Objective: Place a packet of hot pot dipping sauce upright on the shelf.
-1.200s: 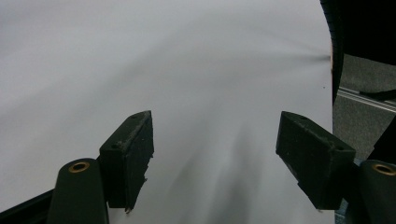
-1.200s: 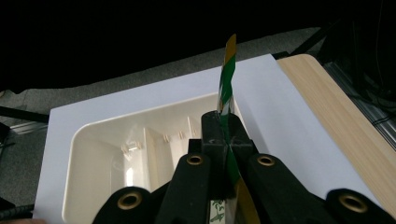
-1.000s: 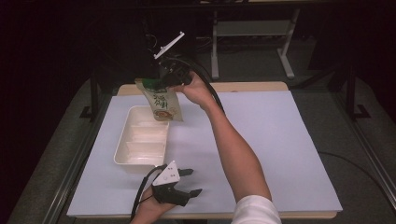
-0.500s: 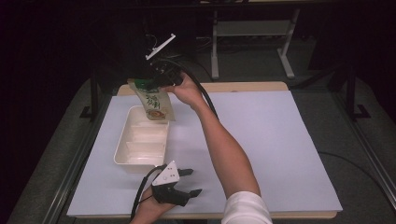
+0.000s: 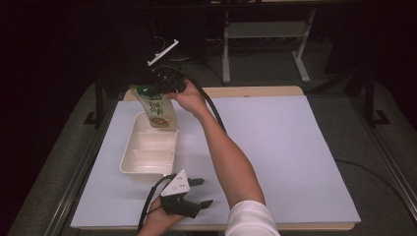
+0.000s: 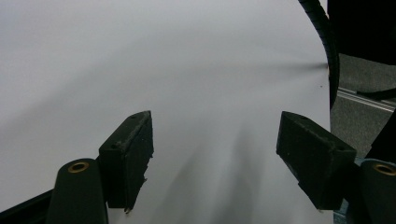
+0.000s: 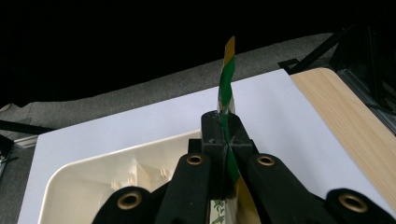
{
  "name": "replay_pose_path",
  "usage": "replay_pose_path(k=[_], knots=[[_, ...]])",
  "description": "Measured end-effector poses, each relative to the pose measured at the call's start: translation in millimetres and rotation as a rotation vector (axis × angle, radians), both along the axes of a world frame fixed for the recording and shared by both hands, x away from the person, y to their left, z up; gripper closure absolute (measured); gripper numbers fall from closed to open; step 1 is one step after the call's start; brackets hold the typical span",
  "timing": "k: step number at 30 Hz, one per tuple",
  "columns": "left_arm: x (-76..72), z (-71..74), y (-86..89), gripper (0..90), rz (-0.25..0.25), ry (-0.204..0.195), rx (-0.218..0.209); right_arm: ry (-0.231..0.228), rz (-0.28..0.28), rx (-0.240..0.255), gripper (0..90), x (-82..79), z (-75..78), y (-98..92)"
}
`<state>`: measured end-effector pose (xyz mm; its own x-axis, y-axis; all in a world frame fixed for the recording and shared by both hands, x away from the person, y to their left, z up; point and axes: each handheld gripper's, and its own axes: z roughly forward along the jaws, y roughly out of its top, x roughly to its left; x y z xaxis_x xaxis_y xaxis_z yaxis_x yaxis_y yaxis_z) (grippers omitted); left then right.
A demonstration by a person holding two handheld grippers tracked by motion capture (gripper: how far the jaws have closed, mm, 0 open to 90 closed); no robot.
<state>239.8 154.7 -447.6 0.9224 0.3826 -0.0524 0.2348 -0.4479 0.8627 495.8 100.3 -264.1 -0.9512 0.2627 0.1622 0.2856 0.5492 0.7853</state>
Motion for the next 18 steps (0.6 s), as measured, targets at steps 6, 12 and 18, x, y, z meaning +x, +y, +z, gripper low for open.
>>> replay_pose_path(k=[6,12,18], knots=[[0.1,0.3,0.9,26.8,0.002,0.0,-0.006,0.011,-0.001,0.005,89.2,2.6,-6.8,7.6],[0.3,-0.3,1.6,26.8,0.008,0.006,-0.01,0.036,-0.006,0.004,89.2,8.4,-20.5,17.3],[0.2,-0.3,1.8,26.8,0.008,0.003,-0.01,0.052,-0.013,0.002,89.0,10.7,-26.7,19.6]])
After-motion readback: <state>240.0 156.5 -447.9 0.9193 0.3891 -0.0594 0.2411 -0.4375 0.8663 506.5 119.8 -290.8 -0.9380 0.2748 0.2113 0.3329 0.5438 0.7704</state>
